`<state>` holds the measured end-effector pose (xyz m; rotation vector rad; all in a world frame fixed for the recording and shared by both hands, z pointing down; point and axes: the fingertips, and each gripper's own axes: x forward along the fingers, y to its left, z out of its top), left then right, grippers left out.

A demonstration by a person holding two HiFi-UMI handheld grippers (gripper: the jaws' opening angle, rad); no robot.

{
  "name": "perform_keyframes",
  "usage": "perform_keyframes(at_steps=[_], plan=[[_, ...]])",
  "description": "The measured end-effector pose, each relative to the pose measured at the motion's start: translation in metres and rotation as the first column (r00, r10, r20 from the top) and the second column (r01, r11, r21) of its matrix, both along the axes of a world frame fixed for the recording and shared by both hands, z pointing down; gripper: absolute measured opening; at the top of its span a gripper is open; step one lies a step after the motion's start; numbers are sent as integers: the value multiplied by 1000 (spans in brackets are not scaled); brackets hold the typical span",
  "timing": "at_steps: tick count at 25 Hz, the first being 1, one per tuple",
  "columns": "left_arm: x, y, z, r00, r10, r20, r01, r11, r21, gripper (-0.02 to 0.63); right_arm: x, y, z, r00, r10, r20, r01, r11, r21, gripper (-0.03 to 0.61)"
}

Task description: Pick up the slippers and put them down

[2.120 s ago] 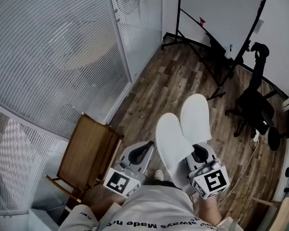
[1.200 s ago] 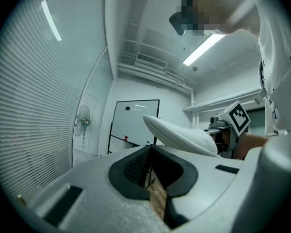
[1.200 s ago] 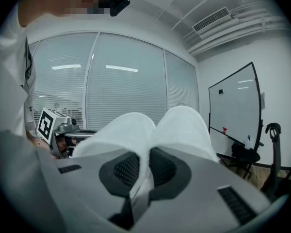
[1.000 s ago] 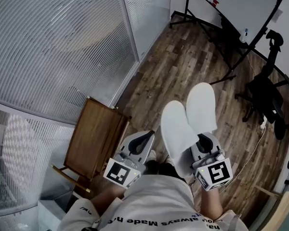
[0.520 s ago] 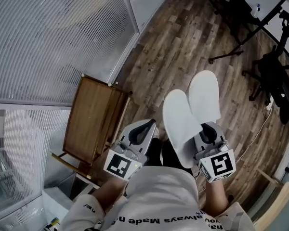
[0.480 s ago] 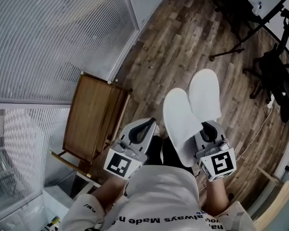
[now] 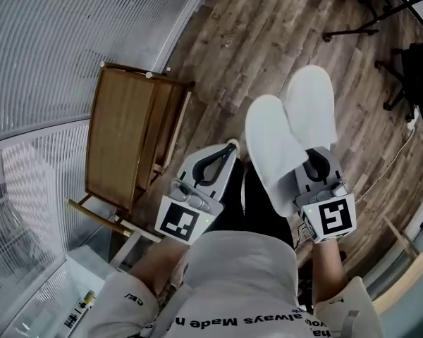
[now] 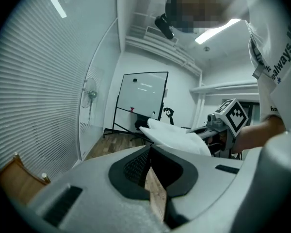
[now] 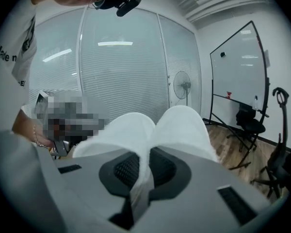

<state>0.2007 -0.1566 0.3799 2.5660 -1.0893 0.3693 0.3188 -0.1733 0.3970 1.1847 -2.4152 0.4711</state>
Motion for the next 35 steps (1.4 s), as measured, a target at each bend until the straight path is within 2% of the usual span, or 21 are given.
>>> perform_keyframes(at_steps=[5,8,16,25,31,35], plan=[[0,-6,45,999,-36,-35,36,999,-16,12,7,-3,58,1000,-4,-22,3,999,-41,31],[1,-3,76,998,-54,-38,52,997,-52,12,9,3,93,999,-6,-34,4,997,-73,31],[9,-5,147,999,-12,-34,10,999,-41,12,11,12,184,997,-9,-81,-1,992,-123,31],[16,-10,237,999,29,-16,-30,997,-74,12,22,4,267,992,18,-123,-38,987,-155,31],[23,-26,283,998,61,5,-60,996,-69,12,34,-9,317,990,13,-139,-32,990,-141,31],[25,-39,313,999,29,-35,-33,991,-126,12,37,-11,357,987,17,-158,-46,983,-179,31]])
